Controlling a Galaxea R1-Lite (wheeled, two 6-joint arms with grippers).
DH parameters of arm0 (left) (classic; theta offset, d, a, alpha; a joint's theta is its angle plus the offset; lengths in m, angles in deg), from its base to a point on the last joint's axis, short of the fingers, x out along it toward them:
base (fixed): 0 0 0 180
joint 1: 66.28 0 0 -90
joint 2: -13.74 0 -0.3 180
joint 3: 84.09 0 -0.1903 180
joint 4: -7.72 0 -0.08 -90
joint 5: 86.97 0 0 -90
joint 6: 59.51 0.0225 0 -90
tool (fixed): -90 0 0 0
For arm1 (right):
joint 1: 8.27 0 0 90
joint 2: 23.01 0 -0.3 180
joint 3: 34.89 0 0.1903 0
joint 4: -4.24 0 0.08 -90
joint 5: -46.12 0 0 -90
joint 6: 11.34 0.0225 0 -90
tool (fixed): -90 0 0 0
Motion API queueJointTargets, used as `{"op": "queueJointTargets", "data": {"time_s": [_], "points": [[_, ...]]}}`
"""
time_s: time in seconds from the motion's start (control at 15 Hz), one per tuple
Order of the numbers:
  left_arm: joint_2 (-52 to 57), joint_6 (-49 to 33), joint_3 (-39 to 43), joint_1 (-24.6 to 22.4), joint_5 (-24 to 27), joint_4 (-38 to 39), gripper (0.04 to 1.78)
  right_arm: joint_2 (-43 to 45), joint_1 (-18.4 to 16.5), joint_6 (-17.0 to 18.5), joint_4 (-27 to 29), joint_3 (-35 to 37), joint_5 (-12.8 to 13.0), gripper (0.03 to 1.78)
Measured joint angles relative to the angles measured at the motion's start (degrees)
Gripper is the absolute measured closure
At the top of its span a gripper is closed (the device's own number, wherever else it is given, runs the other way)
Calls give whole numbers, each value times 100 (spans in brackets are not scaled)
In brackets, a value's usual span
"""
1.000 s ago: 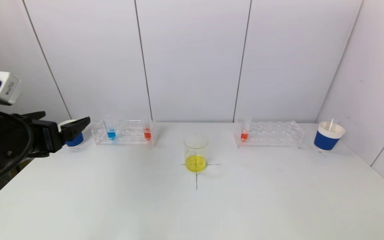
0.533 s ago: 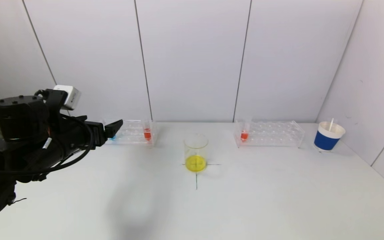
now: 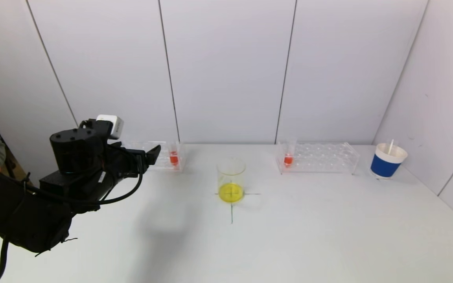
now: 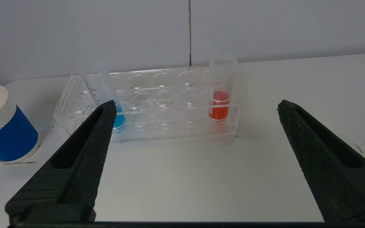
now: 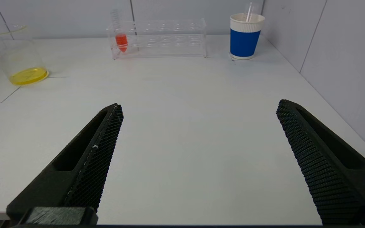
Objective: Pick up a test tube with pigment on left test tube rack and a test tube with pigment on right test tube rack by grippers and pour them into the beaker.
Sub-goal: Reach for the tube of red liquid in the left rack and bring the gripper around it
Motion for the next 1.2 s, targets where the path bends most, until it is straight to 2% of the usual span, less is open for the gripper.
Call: {"op": "queueJointTargets", "data": {"time_s": [0.6, 1.2], "points": [[-1075, -22, -188, 98, -144, 973, 5, 0, 0, 0, 0, 0, 0, 5], [-1882, -26, -898, 233, -360, 1092, 5, 0, 0, -2, 0, 0, 0, 5]]}}
